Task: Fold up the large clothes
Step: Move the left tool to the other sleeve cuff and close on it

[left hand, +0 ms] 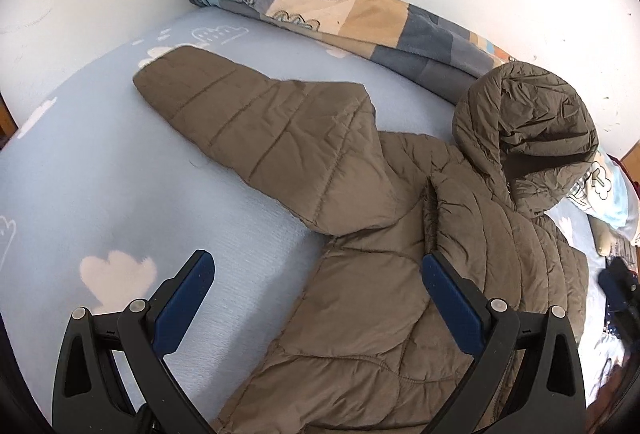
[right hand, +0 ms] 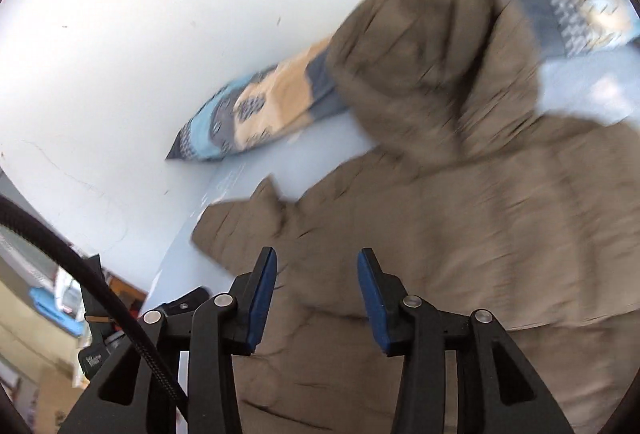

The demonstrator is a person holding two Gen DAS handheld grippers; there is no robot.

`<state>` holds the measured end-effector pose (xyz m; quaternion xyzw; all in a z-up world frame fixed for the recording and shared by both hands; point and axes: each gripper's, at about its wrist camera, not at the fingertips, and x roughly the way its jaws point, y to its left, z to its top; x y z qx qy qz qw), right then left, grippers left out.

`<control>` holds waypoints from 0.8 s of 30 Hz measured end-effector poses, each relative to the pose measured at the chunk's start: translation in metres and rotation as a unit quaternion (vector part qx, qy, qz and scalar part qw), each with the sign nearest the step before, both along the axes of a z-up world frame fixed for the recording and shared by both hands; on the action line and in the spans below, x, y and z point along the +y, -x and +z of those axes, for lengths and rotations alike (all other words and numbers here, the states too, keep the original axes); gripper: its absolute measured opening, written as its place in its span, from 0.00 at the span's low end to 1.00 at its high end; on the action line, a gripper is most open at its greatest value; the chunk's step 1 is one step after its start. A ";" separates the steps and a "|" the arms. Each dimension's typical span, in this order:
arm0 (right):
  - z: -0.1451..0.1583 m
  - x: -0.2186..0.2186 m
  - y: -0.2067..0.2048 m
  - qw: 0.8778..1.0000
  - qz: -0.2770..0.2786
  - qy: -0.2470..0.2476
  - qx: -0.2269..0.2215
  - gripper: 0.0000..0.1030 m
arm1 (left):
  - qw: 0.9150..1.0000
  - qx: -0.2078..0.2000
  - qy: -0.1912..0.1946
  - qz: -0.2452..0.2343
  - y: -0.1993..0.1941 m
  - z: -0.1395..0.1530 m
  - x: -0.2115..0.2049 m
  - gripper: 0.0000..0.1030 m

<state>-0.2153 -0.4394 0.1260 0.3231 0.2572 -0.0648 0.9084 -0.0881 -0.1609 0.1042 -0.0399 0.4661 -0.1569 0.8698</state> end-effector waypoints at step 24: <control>-0.089 -0.140 0.062 0.955 -0.180 0.051 0.231 0.28 | 0.999 -0.004 -0.022 -0.024 0.002 -0.004 -0.010 1.00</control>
